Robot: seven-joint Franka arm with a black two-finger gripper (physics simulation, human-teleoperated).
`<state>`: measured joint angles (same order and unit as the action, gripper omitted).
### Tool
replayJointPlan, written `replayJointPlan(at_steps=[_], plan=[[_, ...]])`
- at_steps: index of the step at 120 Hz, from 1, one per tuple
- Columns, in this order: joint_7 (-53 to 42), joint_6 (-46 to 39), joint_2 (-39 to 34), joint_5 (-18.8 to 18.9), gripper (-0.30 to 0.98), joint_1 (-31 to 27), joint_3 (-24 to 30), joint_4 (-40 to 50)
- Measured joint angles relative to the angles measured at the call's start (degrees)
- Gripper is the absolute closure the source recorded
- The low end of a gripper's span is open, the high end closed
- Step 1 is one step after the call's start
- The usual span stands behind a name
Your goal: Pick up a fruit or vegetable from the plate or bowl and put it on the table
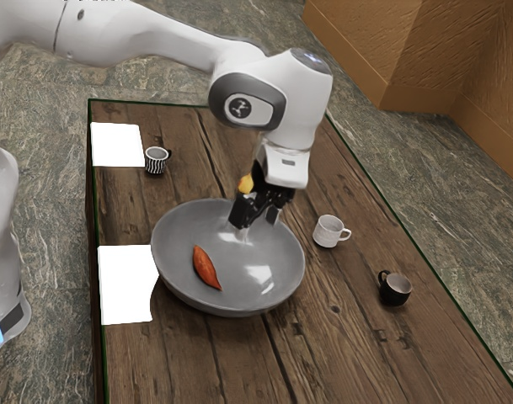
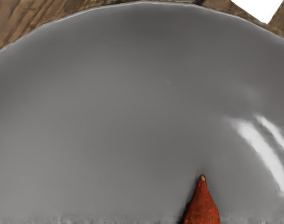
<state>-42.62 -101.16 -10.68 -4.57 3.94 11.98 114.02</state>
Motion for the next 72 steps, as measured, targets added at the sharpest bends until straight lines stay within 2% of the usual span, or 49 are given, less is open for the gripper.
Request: replayJointPlan(at_steps=[18, 36, 72], plan=[[-4.67, -0.13, -0.32, 1.05, 0.00, 0.23, -0.80, 4.32], [-8.74, -0.70, -5.48, 1.33, 0.00, 0.44, -3.64, 10.92], [-14.73, -2.13, -6.98, 0.33, 0.00, 2.41, -3.89, 14.92]])
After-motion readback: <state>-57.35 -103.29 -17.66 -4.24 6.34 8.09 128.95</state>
